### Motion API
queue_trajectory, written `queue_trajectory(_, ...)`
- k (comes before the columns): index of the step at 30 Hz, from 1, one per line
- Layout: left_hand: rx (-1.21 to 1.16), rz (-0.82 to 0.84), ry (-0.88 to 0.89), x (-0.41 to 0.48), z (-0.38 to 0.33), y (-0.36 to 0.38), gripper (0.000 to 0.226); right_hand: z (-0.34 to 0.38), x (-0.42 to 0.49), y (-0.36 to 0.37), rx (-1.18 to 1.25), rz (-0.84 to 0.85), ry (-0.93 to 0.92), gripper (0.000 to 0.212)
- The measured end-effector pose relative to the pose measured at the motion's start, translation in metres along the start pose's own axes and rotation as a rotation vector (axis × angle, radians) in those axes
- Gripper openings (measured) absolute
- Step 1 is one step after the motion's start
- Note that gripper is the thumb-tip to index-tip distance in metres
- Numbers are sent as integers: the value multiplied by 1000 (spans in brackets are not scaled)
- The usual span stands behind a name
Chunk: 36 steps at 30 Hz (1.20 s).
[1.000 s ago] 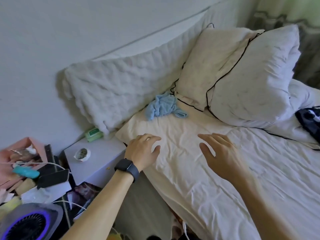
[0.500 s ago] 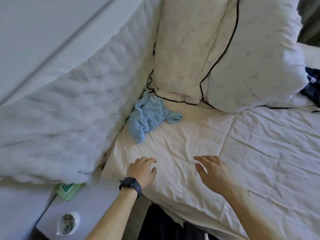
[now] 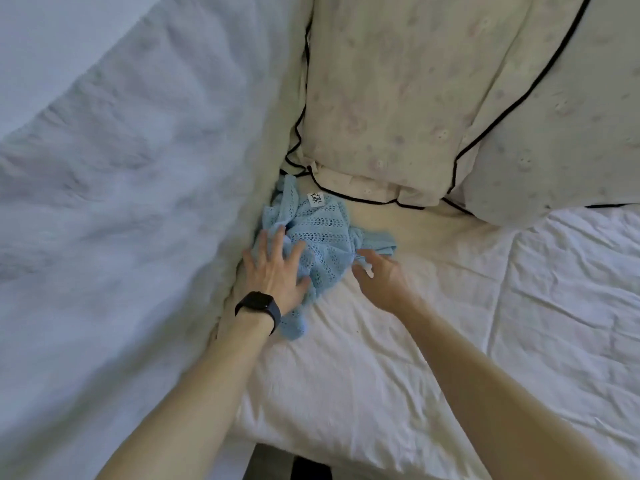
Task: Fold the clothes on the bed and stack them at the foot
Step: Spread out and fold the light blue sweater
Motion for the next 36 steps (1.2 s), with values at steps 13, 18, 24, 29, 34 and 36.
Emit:
queue_trajectory(13,-621,24,-133,-11,22,74,33,-2,38,40,321,-78,89,24)
queue_trajectory(18,-788,40,16,-44,-13,15,39,-54,-83,-22,587,-326,48,29)
queue_trajectory(24,-568,45,334,-92,-130,-94,30,-123,-222,-142,539,-534,111,34)
queue_trajectory(29,-441,-162,395,-134,-244,-203,45,-160,-298,-242,601,-554,1,48)
queue_trajectory(34,-632,-240,520,-187,-398,-299,52,-158,-372,-281,483,-501,-267,67)
queue_trajectory(36,-585,-243,597,-211,-456,-327,49,-155,-391,-299,381,-497,-348,78)
Point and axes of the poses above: each hand's wrist, its own x-axis towards the middle knuckle, its own y-axis out of the palm, z = x × y, the point moved 6 cm from there along x, towards the middle knuckle, and after that the axes turned 9 degrees about z, right-handed, at the moved point
